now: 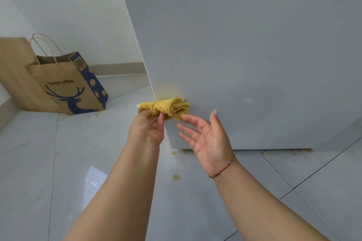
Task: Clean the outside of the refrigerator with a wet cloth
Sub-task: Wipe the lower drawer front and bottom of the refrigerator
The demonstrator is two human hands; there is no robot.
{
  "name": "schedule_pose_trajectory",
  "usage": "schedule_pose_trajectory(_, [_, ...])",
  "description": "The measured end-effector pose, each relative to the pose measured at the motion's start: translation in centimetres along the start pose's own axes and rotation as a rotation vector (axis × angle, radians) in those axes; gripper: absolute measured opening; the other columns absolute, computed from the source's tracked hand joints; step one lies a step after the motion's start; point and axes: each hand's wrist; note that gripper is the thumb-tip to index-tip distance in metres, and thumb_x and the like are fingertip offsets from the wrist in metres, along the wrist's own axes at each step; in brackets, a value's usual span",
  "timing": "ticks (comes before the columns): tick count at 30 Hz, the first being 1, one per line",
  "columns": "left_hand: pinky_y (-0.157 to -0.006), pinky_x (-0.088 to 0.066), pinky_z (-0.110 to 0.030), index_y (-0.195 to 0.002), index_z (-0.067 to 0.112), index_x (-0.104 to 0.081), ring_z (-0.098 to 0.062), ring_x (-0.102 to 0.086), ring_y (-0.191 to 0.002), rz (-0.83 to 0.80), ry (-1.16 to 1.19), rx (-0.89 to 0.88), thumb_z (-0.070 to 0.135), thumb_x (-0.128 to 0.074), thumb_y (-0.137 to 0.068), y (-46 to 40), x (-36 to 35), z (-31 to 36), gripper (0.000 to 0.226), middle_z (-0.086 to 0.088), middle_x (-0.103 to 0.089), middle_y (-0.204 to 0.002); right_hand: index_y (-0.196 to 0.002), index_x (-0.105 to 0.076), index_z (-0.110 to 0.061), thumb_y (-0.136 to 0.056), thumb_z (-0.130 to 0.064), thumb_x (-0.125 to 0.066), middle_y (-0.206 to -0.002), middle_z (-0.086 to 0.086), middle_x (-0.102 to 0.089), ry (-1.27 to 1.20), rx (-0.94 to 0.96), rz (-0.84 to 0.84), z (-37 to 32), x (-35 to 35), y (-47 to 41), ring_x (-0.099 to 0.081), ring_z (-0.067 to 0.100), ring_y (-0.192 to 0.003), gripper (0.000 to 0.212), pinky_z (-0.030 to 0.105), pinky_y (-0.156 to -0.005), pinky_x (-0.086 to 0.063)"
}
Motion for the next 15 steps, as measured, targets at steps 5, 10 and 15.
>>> schedule_pose_trajectory(5, [-0.060, -0.060, -0.024, -0.097, 0.004, -0.067, -0.017, -0.073, -0.081, -0.178, 0.291, -0.008, 0.013, -0.058, -0.094, 2.9, 1.7, 2.0, 0.013, -0.006, -0.073, -0.085, -0.097, -0.066, -0.003, -0.097, -0.057, -0.021, -0.100, 0.016, -0.065, 0.068, -0.073, 0.091, 1.3, 1.4, 1.1, -0.065, 0.027, -0.096, 0.071, 0.038, -0.088, -0.050])
schedule_pose_trajectory(10, [-0.060, -0.060, -0.033, -0.084, 0.010, -0.072, -0.026, -0.069, -0.063, -0.300, -0.039, 0.105, 0.024, -0.051, -0.074, 4.9, 5.4, 0.7, 0.027, -0.009, -0.070, -0.072, -0.104, -0.066, -0.001, -0.095, -0.063, -0.022, -0.088, 0.016, -0.068, 0.088, -0.247, 0.049, 1.3, 1.4, 2.1, -0.066, 0.028, -0.083, 0.077, 0.040, -0.082, -0.051])
schedule_pose_trajectory(15, [-0.072, -0.047, -0.037, -0.056, 0.008, -0.066, -0.027, -0.060, -0.059, -0.255, -0.337, 0.135, 0.017, -0.043, -0.078, 5.7, 5.9, -1.6, 0.034, -0.011, -0.060, -0.061, -0.114, -0.063, -0.001, -0.094, -0.065, -0.021, -0.092, 0.014, -0.068, 0.089, -0.275, -0.027, 0.5, 0.7, 2.8, -0.065, 0.022, -0.080, 0.079, 0.036, -0.072, -0.054])
Point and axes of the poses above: each hand's wrist, its own y-axis away from the middle knuckle, its own x-axis out of the back of the hand, z = x × y
